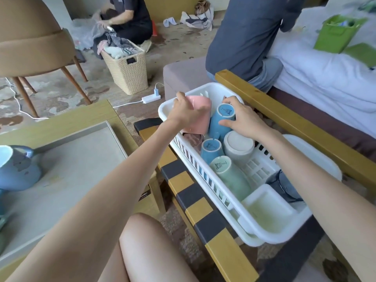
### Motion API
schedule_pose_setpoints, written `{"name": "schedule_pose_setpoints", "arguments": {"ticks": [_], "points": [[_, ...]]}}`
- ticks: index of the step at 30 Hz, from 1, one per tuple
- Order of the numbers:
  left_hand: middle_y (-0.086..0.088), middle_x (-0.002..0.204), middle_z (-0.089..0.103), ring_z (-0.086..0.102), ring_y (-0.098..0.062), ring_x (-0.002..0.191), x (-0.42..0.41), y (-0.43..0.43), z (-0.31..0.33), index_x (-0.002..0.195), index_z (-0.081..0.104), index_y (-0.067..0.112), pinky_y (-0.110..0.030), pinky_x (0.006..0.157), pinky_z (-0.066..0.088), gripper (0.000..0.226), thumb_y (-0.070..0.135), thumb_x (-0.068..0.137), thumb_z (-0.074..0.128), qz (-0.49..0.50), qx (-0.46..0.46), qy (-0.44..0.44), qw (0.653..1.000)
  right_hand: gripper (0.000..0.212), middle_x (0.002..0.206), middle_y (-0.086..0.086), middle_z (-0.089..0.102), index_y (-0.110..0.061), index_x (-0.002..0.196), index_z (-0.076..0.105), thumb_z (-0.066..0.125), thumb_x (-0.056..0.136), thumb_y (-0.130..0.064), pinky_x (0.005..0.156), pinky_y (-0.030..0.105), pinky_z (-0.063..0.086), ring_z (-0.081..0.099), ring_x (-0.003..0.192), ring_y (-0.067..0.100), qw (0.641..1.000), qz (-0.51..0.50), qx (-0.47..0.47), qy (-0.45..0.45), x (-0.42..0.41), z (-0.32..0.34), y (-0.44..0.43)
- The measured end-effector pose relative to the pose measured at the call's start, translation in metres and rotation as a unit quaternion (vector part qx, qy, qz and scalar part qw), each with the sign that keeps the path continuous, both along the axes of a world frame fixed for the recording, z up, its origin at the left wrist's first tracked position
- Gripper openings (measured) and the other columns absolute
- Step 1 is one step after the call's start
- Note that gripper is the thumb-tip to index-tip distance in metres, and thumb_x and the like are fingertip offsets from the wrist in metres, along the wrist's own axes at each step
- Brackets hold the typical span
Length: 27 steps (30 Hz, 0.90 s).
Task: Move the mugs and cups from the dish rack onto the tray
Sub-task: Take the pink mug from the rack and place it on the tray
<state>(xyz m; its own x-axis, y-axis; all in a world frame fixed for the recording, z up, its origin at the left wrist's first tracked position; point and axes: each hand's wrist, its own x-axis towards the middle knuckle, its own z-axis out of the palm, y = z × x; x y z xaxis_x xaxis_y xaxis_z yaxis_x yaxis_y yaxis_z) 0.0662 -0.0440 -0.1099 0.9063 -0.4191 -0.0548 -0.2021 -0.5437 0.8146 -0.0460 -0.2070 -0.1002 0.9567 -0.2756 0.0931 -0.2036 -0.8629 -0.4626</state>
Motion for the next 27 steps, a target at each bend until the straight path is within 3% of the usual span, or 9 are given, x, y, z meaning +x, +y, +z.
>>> {"name": "schedule_pose_setpoints", "arguments": {"ticks": [5, 10, 14, 17, 20, 23, 27], "points": [[-0.009, 0.125, 0.054, 0.058, -0.024, 0.108, -0.003, 0.008, -0.001, 0.135, 0.029, 0.011, -0.026, 0.072, 0.045, 0.097, 0.058, 0.065, 0.077, 0.026, -0.045, -0.021, 0.998, 0.052, 0.132, 0.004, 0.055, -0.021, 0.128, 0.040, 0.070, 0.087, -0.026, 0.083, 0.038, 0.041, 0.055, 0.111, 0.031, 0.999, 0.000, 0.030, -0.012, 0.000, -0.004, 0.002], [-0.006, 0.135, 0.047, 0.051, -0.015, 0.106, -0.001, 0.014, 0.003, 0.142, 0.032, 0.014, -0.025, 0.080, 0.039, 0.103, 0.053, 0.061, 0.083, 0.038, -0.063, -0.052, 0.996, 0.052, 0.137, 0.000, 0.052, -0.023, 0.130, 0.040, 0.070, 0.088, -0.025, 0.084, 0.037, 0.042, 0.053, 0.102, 0.023, 0.998, 0.003, 0.065, -0.020, -0.001, -0.006, 0.001], [-0.007, 0.129, 0.051, 0.054, -0.019, 0.110, -0.001, 0.025, 0.011, 0.140, 0.035, 0.015, -0.031, 0.091, 0.046, 0.102, 0.053, 0.056, 0.080, 0.046, -0.098, -0.064, 0.992, 0.053, 0.140, -0.001, 0.050, -0.022, 0.131, 0.040, 0.070, 0.088, -0.023, 0.099, 0.044, 0.043, 0.051, 0.120, 0.024, 0.995, 0.004, 0.097, -0.024, -0.001, -0.006, 0.001], [-0.006, 0.128, 0.052, 0.053, -0.016, 0.106, -0.004, 0.033, 0.014, 0.141, 0.036, 0.014, -0.025, 0.085, 0.042, 0.093, 0.040, 0.067, 0.087, 0.047, -0.127, -0.090, 0.987, 0.061, 0.143, 0.005, 0.046, -0.018, 0.135, 0.040, 0.074, 0.084, -0.024, 0.106, 0.045, 0.038, 0.044, 0.130, 0.026, 0.996, 0.001, 0.081, -0.025, 0.001, -0.005, 0.005], [-0.001, 0.127, 0.050, 0.058, -0.019, 0.110, -0.010, 0.040, 0.020, 0.142, 0.036, 0.015, -0.028, 0.088, 0.049, 0.089, 0.034, 0.071, 0.087, 0.052, -0.167, -0.100, 0.979, 0.083, 0.148, 0.006, 0.041, -0.012, 0.142, 0.037, 0.083, 0.075, -0.025, 0.112, 0.037, 0.030, 0.035, 0.137, 0.024, 0.994, 0.009, 0.072, -0.077, 0.003, 0.006, 0.018], [0.000, 0.131, 0.049, 0.061, -0.020, 0.111, -0.014, 0.048, 0.031, 0.143, 0.036, 0.017, -0.033, 0.091, 0.053, 0.088, 0.033, 0.073, 0.086, 0.030, -0.197, -0.090, 0.976, 0.096, 0.153, 0.000, 0.037, -0.015, 0.147, 0.033, 0.087, 0.069, -0.027, 0.111, 0.028, 0.028, 0.031, 0.141, 0.015, 0.985, 0.048, 0.135, -0.098, 0.007, 0.019, 0.030], [-0.002, 0.138, 0.049, 0.064, 0.000, 0.094, -0.022, 0.058, 0.042, 0.142, 0.038, 0.020, -0.018, 0.074, 0.056, 0.085, 0.033, 0.073, 0.086, -0.008, -0.217, -0.071, 0.974, 0.098, 0.152, -0.006, 0.037, -0.022, 0.149, 0.030, 0.087, 0.070, -0.015, 0.096, 0.007, 0.033, 0.033, 0.139, 0.004, 0.952, 0.099, 0.274, -0.089, 0.009, 0.031, 0.040]]}}
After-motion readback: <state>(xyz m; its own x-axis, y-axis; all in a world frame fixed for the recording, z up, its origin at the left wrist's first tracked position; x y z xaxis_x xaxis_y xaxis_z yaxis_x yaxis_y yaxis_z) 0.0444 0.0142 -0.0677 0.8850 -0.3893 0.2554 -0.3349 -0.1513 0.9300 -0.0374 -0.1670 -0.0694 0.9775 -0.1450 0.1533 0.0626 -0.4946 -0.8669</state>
